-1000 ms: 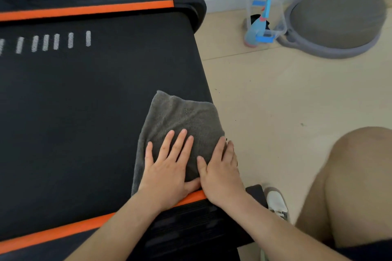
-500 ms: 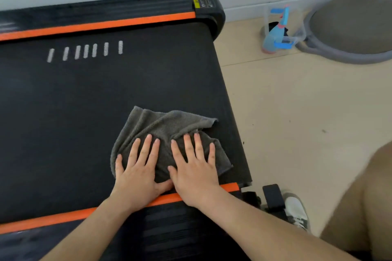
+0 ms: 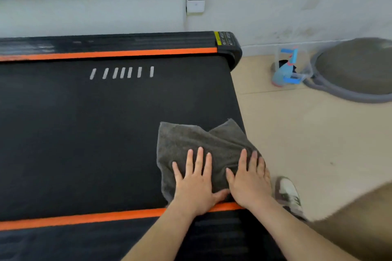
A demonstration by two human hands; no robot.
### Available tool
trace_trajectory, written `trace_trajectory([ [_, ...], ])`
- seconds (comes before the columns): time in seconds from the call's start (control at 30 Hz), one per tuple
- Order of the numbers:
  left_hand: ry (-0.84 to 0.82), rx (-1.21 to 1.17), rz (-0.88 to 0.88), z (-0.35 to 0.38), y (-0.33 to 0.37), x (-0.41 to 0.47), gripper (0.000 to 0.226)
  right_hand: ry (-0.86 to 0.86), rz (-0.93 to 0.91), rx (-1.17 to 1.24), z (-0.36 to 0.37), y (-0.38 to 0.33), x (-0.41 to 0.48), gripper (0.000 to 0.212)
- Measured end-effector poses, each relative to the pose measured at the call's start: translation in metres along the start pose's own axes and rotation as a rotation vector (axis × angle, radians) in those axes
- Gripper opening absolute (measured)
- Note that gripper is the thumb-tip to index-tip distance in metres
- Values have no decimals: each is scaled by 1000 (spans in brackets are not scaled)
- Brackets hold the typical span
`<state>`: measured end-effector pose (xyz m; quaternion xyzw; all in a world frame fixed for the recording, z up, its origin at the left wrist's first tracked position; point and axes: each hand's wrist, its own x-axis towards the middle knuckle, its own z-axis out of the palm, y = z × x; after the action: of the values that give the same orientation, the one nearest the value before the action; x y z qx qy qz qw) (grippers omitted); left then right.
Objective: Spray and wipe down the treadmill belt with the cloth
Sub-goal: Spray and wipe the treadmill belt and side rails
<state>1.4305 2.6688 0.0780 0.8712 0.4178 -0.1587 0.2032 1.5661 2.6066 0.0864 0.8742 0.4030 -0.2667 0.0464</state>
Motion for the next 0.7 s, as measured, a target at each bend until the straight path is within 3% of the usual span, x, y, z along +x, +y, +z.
trace_trajectory([
  [0.17, 120, 17, -18, -4, 14, 40, 88, -8, 161, 316, -11, -6, 50, 85],
  [0.27, 190, 39, -40, -17, 11, 70, 78, 89, 111, 417, -19, -12, 77, 84],
  [0.4, 233, 51, -58, -37, 10, 121, 82, 128, 3, 570, -44, -14, 120, 79],
  [0.53, 111, 88, -33, -45, 8, 110, 84, 83, -36, 475, -39, -4, 104, 75],
  [0.7, -154, 149, 59, -42, 13, 28, 92, -302, 46, 206, -30, 25, 43, 91],
])
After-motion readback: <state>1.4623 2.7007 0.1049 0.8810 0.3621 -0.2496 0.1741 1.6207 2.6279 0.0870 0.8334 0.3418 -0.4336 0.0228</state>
